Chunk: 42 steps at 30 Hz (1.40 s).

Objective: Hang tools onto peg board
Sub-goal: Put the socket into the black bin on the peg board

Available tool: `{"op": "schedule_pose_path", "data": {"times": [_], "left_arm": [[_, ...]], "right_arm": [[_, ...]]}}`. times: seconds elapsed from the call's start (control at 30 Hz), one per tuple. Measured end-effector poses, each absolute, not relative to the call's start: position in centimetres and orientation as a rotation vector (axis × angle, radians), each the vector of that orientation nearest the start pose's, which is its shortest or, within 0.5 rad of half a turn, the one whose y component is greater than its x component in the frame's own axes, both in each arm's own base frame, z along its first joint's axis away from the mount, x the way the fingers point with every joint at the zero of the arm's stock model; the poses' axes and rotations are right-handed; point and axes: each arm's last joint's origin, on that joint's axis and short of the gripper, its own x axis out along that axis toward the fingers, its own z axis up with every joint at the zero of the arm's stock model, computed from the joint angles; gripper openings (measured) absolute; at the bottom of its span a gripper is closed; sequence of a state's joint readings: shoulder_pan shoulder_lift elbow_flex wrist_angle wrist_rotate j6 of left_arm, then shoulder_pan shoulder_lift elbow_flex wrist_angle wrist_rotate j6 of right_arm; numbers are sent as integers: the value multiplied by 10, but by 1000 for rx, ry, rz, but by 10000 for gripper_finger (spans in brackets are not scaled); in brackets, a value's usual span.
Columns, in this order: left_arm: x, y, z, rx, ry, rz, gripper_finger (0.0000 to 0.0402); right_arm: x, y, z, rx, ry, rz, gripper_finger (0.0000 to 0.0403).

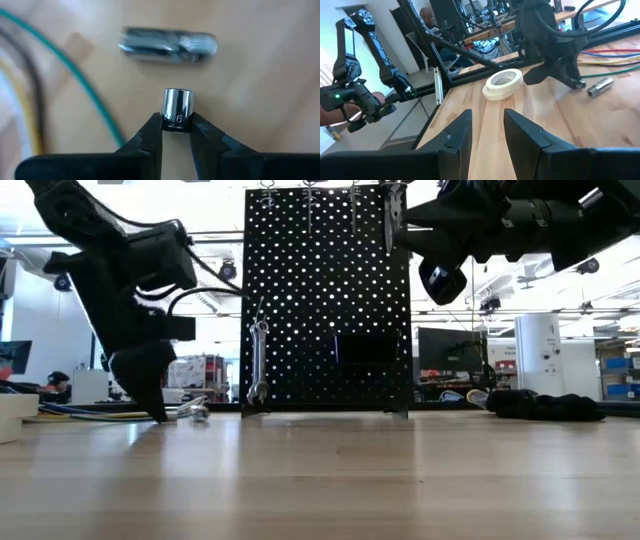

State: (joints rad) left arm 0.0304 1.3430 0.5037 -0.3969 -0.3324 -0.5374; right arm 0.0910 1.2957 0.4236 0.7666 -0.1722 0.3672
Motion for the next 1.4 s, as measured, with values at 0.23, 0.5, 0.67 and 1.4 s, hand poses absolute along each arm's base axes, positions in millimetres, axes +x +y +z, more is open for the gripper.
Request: {"op": "schedule_pose_path", "data": {"times": [0.23,0.5,0.67,1.4], "left_arm": [[222,8,154,-272,1022,541,60],[250,6,173,-235,867,424,60],[270,7,178,-221,694,377,60],[371,39,212,-108,456,409,60]], "right_arm": [[245,34,197,365,166,249,85],[242,46,193,365,198,265,71],[236,50,183,370,321,156,61],[203,65,189,361,436,-17,46]]}}
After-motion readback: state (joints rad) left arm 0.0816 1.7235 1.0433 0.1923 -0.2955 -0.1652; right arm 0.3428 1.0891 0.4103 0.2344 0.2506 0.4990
